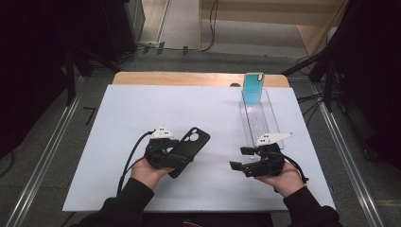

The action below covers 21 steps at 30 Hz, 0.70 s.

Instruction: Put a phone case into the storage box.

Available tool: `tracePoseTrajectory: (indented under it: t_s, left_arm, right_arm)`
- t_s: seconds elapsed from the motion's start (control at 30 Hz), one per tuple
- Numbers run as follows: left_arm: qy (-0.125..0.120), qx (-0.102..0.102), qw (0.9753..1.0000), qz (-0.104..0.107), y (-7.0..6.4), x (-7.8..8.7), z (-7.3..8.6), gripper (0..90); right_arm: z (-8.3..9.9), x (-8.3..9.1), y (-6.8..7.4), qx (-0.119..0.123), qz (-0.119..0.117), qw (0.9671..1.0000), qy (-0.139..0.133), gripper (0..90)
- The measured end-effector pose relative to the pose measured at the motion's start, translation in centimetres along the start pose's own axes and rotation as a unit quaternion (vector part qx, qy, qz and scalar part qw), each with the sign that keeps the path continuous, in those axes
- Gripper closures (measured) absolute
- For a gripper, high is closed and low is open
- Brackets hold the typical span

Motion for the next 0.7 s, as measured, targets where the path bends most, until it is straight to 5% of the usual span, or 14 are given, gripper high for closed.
tracePoseTrajectory:
  t_s: [0.43,0.7]
  left_arm:
    - [-0.02,0.008,0.9997,-0.011,-0.9,-1.1,0.4,15.1]
    - [-0.056,0.012,0.9982,-0.017,-1.5,-1.4,0.5,15.1]
  right_arm:
    - [-1.7,-0.2,0.9,-0.024,0.006,0.9994,-0.025,23.7]
    - [-2.9,-0.6,1.3,-0.044,0.005,0.9984,-0.034,22.7]
Point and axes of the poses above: each handheld gripper's, and its own axes: x roughly backward along the jaws, z roughly out of its underside, y roughly to its left, the point moved 3 cm from there along -x, roughly forward along the jaws, and after that the axes turned 9 degrees about y, right-handed, at the moved point
